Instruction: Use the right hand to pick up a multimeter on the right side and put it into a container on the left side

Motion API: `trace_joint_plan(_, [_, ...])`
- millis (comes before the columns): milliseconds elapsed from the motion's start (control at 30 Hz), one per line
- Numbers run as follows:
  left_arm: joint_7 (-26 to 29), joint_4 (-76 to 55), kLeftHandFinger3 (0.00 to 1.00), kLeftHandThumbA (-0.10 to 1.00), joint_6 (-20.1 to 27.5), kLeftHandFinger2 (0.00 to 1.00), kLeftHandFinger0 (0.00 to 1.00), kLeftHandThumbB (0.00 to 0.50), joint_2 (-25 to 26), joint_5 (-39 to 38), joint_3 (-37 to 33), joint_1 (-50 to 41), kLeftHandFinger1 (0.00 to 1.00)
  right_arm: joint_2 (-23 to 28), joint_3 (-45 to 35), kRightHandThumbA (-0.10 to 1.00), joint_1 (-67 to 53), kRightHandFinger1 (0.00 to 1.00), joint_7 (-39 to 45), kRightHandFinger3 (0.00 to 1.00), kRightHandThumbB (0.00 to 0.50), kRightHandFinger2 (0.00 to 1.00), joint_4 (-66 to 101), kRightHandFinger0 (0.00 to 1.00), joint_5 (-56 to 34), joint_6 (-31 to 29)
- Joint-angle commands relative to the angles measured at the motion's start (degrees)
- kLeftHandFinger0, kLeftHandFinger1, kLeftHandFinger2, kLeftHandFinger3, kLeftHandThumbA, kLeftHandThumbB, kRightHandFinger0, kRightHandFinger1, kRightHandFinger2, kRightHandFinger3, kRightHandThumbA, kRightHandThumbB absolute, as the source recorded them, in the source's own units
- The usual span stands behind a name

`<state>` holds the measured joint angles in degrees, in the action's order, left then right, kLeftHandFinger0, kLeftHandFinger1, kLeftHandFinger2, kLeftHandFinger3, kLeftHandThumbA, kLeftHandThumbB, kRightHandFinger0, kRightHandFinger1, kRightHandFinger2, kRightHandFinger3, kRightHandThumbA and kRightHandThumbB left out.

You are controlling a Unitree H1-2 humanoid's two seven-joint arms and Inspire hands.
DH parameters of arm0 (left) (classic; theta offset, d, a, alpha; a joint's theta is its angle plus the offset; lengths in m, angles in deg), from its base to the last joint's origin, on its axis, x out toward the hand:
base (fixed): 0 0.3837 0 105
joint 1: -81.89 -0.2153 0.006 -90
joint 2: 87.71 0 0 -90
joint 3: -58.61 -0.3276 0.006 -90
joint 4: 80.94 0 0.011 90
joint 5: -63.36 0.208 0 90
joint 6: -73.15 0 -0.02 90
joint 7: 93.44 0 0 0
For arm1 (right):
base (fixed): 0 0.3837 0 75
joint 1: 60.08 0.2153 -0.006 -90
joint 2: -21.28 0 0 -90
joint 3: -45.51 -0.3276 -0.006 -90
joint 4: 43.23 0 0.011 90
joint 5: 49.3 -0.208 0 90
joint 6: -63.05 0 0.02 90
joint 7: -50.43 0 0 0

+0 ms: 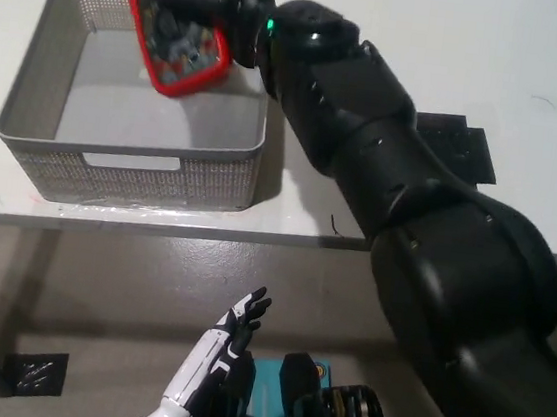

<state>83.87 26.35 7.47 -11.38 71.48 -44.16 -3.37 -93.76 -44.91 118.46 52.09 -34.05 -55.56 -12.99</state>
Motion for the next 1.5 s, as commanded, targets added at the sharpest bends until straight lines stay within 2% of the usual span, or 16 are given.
trace_joint_plan(0, [-1.2, -3.3, 1.0, 1.0, 0.6, 1.0, 1.0, 0.492, -0.2, 0.4, -0.7, -0.2, 1.0, -0.5, 5.8, -0.1, 5.2, 0.61, -5.6, 1.0, 0.132, 0.93, 1.5, 0.06, 7.6, -9.4])
trace_joint_plan(167, [-1.7, -3.3, 1.0, 1.0, 0.8, 1.0, 1.0, 0.474, 0.1, 0.5, -0.8, -0.2, 1.0, -1.0, 7.7, -0.1, 4.8, 0.64, -7.9, 1.0, 0.161, 0.96, 1.3, 0.12, 7.6, -11.0])
trace_joint_plan(200, [-1.8, -3.4, 1.0, 1.0, 0.6, 1.0, 1.0, 0.475, 0.2, 0.6, -0.9, -0.1, 1.0, -1.0, 8.1, -0.03, 4.7, 0.98, -8.4, 1.0, 0.175, 1.0, 1.2, 0.46, 8.0, -11.3])
trace_joint_plan(233, [-1.9, -3.4, 1.0, 1.0, 0.5, 1.0, 1.0, 0.476, 0.3, 0.8, -0.9, 0.0, 1.0, -0.9, 8.5, -0.01, 4.5, 1.0, -8.9, 1.0, 0.214, 1.0, 1.2, 0.65, 8.4, -11.8])
trace_joint_plan(267, [-2.0, -3.5, 1.0, 1.0, 0.5, 1.0, 1.0, 0.475, 0.3, 0.9, -0.9, 0.0, 1.0, -0.9, 8.1, 0.23, 4.5, 0.74, -8.7, 1.0, 0.27, 0.79, 1.2, 0.45, 8.1, -11.6])
trace_joint_plan(300, [-2.3, -3.6, 1.0, 1.0, 0.4, 1.0, 1.0, 0.464, 0.5, 0.7, -1.0, 0.2, 1.0, -0.6, 7.3, 0.5, 4.6, 0.94, -5.6, 1.0, 0.338, 1.0, 1.3, 0.57, 7.0, -11.4])
trace_joint_plan(333, [-2.6, -3.7, 1.0, 1.0, 0.2, 1.0, 1.0, 0.463, 0.6, 0.6, -1.1, 0.2, 1.0, -0.3, 6.7, 0.55, 4.6, 0.84, -3.1, 1.0, 0.35, 1.0, 1.4, 0.48, 6.1, -11.4])
trace_joint_plan(400, [-2.9, -3.2, 1.0, 1.0, 0.7, 1.0, 1.0, 0.454, 0.8, 0.7, -1.2, 0.7, 1.0, 0.3, 5.4, 0.67, 4.6, 1.0, 1.7, 1.0, 0.359, 1.0, 1.8, 0.95, 4.6, -10.7])
trace_joint_plan(433, [-2.8, -3.2, 1.0, 1.0, 0.8, 1.0, 1.0, 0.455, 0.7, 0.9, -1.2, 0.8, 1.0, 0.5, 4.8, 0.67, 4.3, 1.0, 3.0, 1.0, 0.364, 1.0, 1.8, 1.0, 4.1, -10.7])
trace_joint_plan(800, [-4.1, -3.9, 1.0, 1.0, -0.8, 1.0, 1.0, 0.429, 1.0, 1.1, -1.6, 1.6, 1.0, 4.6, 5.4, 0.77, 1.2, 1.0, 8.1, 1.0, 0.356, 1.0, 1.2, 1.0, 5.9, -12.3])
trace_joint_plan(967, [-4.5, -4.5, 1.0, 1.0, -1.9, 1.0, 1.0, 0.434, 0.6, 0.8, -1.6, 1.6, 1.0, 6.2, 5.9, 0.88, 0.6, 1.0, 8.9, 1.0, 0.389, 1.0, 1.7, 1.0, 6.5, -13.0])
trace_joint_plan(1067, [-4.5, -4.6, 1.0, 1.0, -1.8, 1.0, 1.0, 0.43, 0.9, 1.1, -1.4, 2.1, 1.0, 8.5, 5.4, 1.0, 0.4, 1.0, 10.0, 1.0, 0.48, 1.0, 4.6, 1.0, 6.2, -15.1])
trace_joint_plan(1167, [-3.8, -4.4, 1.0, 1.0, -1.2, 1.0, 1.0, 0.439, 0.8, 1.2, -1.1, 2.0, 1.0, 10.7, 2.1, 0.99, -1.9, 1.0, 11.6, 1.0, 0.43, 1.0, 11.9, 1.0, 2.9, -16.8])
trace_joint_plan(1300, [-3.3, -4.7, 1.0, 1.0, -1.2, 1.0, 1.0, 0.427, 1.0, 1.1, -0.2, 2.2, 1.0, 13.1, -7.1, 0.84, -10.1, 1.0, 17.5, 1.0, 0.406, 1.0, 34.5, 1.0, -9.3, -7.8])
trace_joint_plan(1333, [-3.2, -4.6, 1.0, 1.0, -1.1, 1.0, 1.0, 0.422, 0.9, 1.1, -0.1, 2.1, 1.0, 13.1, -8.2, 0.98, -11.1, 1.0, 18.0, 1.0, 0.384, 1.0, 37.2, 1.0, -10.8, -6.0])
trace_joint_plan(1467, [-2.8, -4.6, 1.0, 1.0, -0.6, 1.0, 1.0, 0.436, 0.7, 1.0, 0.1, 1.0, 1.0, 13.8, -17.0, 1.0, -21.9, 1.0, 17.5, 1.0, 0.393, 1.0, 61.7, 1.0, -25.4, 7.8])
